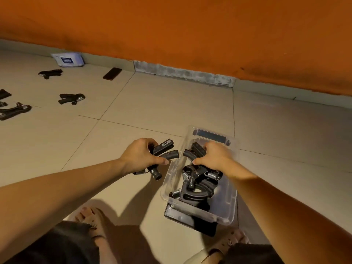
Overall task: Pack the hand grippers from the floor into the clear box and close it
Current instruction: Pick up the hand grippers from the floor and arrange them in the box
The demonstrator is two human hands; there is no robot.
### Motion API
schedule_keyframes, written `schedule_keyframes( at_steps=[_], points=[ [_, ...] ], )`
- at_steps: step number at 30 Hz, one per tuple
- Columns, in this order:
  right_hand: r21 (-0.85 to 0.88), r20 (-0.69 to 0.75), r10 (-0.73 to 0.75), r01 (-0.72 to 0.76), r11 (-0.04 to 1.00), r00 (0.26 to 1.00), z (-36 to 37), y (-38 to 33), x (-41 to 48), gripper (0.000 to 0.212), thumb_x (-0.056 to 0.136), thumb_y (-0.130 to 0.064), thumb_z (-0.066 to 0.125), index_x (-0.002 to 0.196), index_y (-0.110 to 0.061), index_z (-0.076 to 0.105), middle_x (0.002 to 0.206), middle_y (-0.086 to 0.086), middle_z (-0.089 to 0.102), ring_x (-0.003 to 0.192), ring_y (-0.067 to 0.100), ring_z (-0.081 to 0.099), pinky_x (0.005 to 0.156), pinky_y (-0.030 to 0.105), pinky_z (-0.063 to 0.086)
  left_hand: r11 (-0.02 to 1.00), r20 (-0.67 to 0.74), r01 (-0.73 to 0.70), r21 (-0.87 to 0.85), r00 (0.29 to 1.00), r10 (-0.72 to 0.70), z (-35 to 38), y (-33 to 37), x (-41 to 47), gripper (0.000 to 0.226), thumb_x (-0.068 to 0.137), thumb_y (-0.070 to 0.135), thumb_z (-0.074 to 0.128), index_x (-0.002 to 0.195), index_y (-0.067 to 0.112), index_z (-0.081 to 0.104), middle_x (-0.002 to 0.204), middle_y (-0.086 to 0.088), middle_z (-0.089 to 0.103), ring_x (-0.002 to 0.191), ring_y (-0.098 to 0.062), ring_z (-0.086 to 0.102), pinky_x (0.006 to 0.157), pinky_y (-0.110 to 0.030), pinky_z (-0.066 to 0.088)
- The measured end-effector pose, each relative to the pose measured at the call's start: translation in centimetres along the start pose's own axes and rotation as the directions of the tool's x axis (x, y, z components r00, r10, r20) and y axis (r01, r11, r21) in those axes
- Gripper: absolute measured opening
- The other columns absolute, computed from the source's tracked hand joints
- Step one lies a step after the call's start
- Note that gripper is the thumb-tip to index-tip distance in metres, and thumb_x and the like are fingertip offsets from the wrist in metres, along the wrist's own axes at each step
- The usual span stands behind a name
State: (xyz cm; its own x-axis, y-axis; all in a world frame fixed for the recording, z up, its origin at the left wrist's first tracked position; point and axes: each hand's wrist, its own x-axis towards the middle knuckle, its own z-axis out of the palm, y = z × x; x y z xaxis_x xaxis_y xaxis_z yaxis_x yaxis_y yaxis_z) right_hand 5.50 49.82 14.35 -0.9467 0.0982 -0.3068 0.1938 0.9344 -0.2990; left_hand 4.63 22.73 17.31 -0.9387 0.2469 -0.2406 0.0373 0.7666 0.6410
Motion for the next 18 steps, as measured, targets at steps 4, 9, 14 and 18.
schedule_keyframes(
  at_steps=[4,9,14,18],
  points=[
    [0.024,0.051,0.007,-0.008,1.0,0.999,3.3,1.6,1.3,0.051,0.063,-0.063,0.081,0.094,-0.027,0.063,0.084,-0.007,0.066,0.077,0.013,0.064,0.074,0.035,0.057,1.0,0.026,0.016,0.019,1.0,-0.016,1.9,-0.4,0.7,0.061,0.046,0.07,0.08,0.09,0.029,0.068,0.084,0.005,0.072,0.07,-0.017,0.07,0.068,-0.042,0.06],
    [-0.026,0.06,0.023,-0.022,0.999,0.998,5.1,2.6,2.1,0.059,0.067,-0.062,0.078,0.105,-0.021,0.06,0.092,-0.003,0.065,0.083,0.018,0.063,0.077,0.039,0.057,1.0,0.048,0.018,0.021,0.999,-0.019,3.3,-0.4,1.7,0.054,0.052,0.062,0.084,0.092,0.029,0.068,0.082,0.004,0.072,0.06,-0.015,0.067,0.058,-0.038,0.058],
    [0.001,0.047,0.079,-0.079,0.997,0.996,6.0,3.8,2.6,0.075,0.07,-0.062,0.078,0.124,-0.018,0.05,0.108,0.002,0.068,0.098,0.024,0.066,0.084,0.04,0.056,1.0,0.071,0.003,0.031,0.997,-0.005,4.6,-0.1,2.7,0.045,0.06,0.051,0.09,0.092,0.029,0.067,0.085,0.004,0.072,0.06,-0.014,0.066,0.052,-0.032,0.053],
    [-0.016,0.06,0.137,-0.136,0.991,0.989,7.1,4.8,3.1,0.08,0.075,-0.062,0.076,0.129,-0.011,0.047,0.117,0.008,0.065,0.106,0.028,0.064,0.08,0.036,0.053,0.999,0.082,-0.006,0.048,0.997,0.002,5.4,-0.3,3.4,0.045,0.06,0.052,0.09,0.092,0.029,0.068,0.088,0.006,0.072,0.063,-0.012,0.067,0.06,-0.035,0.054]
  ],
)
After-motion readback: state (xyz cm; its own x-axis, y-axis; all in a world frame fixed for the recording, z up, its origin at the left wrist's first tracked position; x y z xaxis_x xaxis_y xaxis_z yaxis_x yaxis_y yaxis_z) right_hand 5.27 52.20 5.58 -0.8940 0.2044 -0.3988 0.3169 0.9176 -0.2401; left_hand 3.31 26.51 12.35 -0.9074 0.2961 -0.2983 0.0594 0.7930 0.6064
